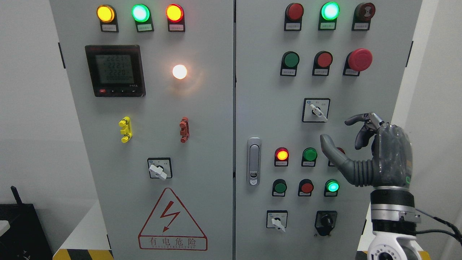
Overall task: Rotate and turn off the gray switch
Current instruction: 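Move the right hand to the gray rotary switch, shaping thumb and index, then pinch the gray switch knob between right thumb and index finger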
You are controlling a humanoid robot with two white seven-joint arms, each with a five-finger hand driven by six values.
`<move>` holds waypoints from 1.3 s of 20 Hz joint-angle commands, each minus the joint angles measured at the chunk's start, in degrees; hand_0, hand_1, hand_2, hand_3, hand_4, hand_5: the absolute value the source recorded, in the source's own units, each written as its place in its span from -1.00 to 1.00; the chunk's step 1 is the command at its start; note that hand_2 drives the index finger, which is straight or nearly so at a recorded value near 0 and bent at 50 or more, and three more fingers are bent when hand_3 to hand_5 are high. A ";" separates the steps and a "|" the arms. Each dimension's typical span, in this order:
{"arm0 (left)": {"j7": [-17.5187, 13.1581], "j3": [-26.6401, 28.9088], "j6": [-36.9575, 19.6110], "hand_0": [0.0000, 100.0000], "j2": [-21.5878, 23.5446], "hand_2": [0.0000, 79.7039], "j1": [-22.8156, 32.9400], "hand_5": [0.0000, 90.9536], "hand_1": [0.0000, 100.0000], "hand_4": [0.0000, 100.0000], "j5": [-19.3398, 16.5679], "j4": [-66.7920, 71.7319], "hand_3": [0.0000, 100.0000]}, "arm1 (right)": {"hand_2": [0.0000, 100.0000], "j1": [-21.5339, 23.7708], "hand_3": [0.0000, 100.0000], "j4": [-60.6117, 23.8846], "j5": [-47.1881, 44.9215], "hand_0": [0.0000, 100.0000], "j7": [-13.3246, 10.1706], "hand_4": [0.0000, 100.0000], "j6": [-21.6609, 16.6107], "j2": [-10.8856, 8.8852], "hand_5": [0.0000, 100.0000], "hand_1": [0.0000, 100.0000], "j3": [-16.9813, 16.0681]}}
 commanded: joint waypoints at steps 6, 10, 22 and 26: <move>-0.03 0.44 0.04 -0.76 0.02 -1.00 -0.53 -1.00 -0.22 -1.00 1.14 -1.49 -1.00 | 0.08 -3.45 0.89 3.61 -0.11 -0.98 -0.08 0.86 2.49 3.09 1.00 0.07 1.82; -0.03 0.44 0.04 -0.76 0.02 -1.00 -0.53 -1.00 -0.22 -1.00 1.14 -1.49 -1.00 | 0.09 -4.16 0.91 4.49 -0.11 -0.98 0.01 0.86 2.75 3.09 1.00 0.07 1.74; -0.03 0.44 0.04 -0.76 0.02 -1.00 -0.53 -1.00 -0.22 -1.00 1.14 -1.49 -1.00 | 0.12 -5.65 0.92 6.42 -0.11 -0.95 0.18 0.86 4.60 3.00 1.00 0.12 2.53; -0.03 0.44 0.04 -0.76 0.02 -1.00 -0.53 -1.00 -0.22 -1.00 1.14 -1.49 -1.00 | 0.13 -6.26 0.91 6.51 -0.11 -0.93 1.06 0.86 4.60 3.00 1.00 0.13 2.53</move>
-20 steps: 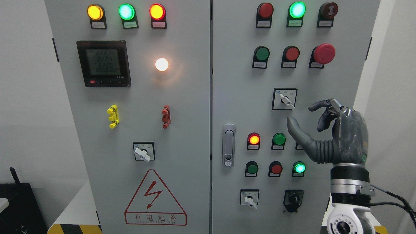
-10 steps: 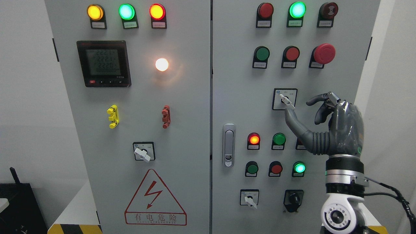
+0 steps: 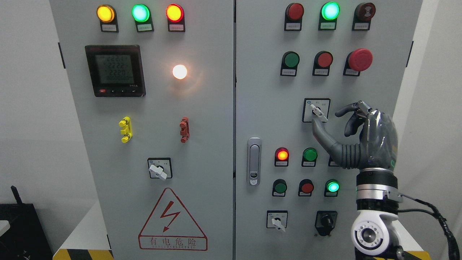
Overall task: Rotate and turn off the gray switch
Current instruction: 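Pinch the gray switch knob between right thumb and index finger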
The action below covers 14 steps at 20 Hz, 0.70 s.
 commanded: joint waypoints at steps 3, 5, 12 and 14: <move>-0.03 0.44 0.04 -0.76 0.01 -1.00 -0.53 -1.00 -0.22 -1.00 1.14 -1.49 -1.00 | 0.13 -1.17 0.91 1.36 0.00 -0.93 0.83 0.86 0.30 0.24 1.00 0.13 1.43; -0.03 0.44 0.04 -0.76 0.01 -1.00 -0.53 -1.00 -0.22 -1.00 1.14 -1.49 -1.00 | 0.14 -1.17 0.91 1.36 0.00 -0.92 0.83 0.86 0.30 0.24 1.00 0.13 1.43; -0.03 0.44 0.04 -0.76 0.01 -1.00 -0.53 -1.00 -0.22 -1.00 1.14 -1.49 -1.00 | 0.16 -1.78 0.91 1.97 0.09 -0.87 0.74 0.86 0.39 0.15 1.00 0.11 1.34; -0.03 0.44 0.04 -0.76 -0.07 -1.00 -0.53 -1.00 -0.22 -1.00 1.14 -1.49 -1.00 | 0.17 -2.05 0.91 1.97 0.09 -0.83 0.74 0.85 0.39 0.15 1.00 0.10 1.34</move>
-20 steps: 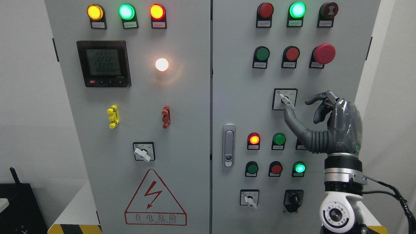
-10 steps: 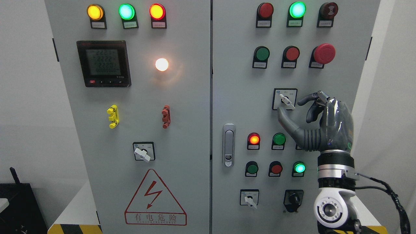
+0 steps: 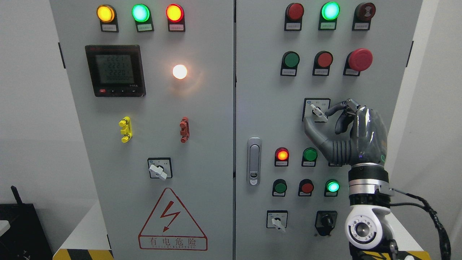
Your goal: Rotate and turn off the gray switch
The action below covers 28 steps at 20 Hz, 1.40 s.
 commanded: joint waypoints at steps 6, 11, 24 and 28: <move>-0.03 0.44 0.04 -0.76 0.01 -1.00 -0.53 -1.00 -0.22 -1.00 1.06 -1.49 -1.00 | 0.20 -0.61 0.91 0.83 0.21 -0.82 -0.05 0.85 0.19 0.02 1.00 0.09 0.34; -0.03 0.44 0.04 -0.76 0.01 -1.00 -0.53 -1.00 -0.22 -1.00 1.06 -1.49 -1.00 | 0.22 -0.70 0.91 0.83 0.21 -0.82 -0.05 0.86 0.72 -0.16 1.00 0.09 0.34; -0.03 0.53 0.04 -0.76 0.01 -1.00 -0.53 -1.00 -0.22 -1.00 1.14 -1.49 -1.00 | 0.26 -1.14 0.93 0.74 0.30 -0.81 0.04 0.86 0.90 -0.16 1.00 0.08 0.43; -0.03 0.44 0.04 -0.76 0.01 -1.00 -0.53 -1.00 -0.22 -1.00 1.14 -1.49 -1.00 | 0.27 -1.14 0.94 0.83 0.30 -0.81 0.13 0.86 1.16 -0.25 1.00 0.08 0.61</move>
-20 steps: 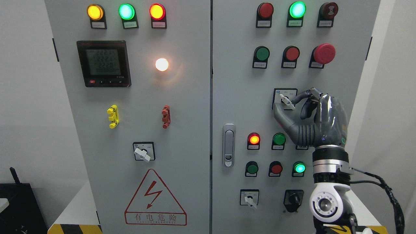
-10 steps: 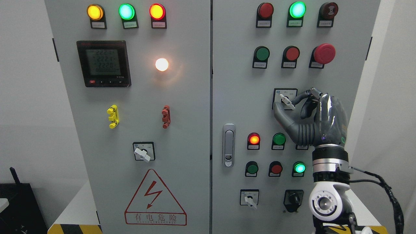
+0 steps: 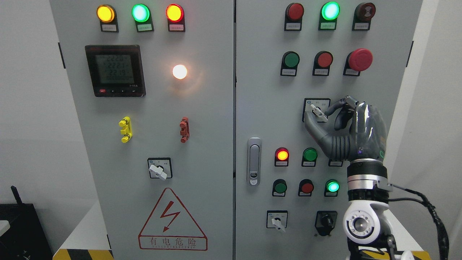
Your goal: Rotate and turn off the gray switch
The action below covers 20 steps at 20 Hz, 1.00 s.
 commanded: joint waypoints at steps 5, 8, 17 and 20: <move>-0.03 0.44 0.04 -0.76 0.00 -1.00 -0.53 -1.00 -0.22 -1.00 1.14 -1.49 -1.00 | 0.27 -0.32 0.94 0.31 0.04 -0.80 0.01 0.87 0.19 -0.19 1.00 0.08 0.32; -0.03 0.44 0.04 -0.76 0.00 -1.00 -0.53 -1.00 -0.22 -1.00 1.14 -1.49 -1.00 | 0.27 -0.32 0.94 0.84 0.12 -0.80 -0.08 0.87 0.19 -0.19 1.00 0.08 0.32; -0.03 0.44 0.04 -0.76 0.00 -1.00 -0.53 -1.00 -0.22 -1.00 1.14 -1.49 -1.00 | 0.31 -0.76 0.97 1.10 0.12 -0.81 0.01 0.87 0.54 -0.28 1.00 0.09 0.32; -0.03 0.44 0.04 -0.76 0.00 -1.00 -0.53 -1.00 -0.22 -1.00 1.14 -1.49 -1.00 | 0.32 -0.85 0.98 1.28 0.12 -0.80 0.01 0.87 0.54 -0.28 1.00 0.09 0.32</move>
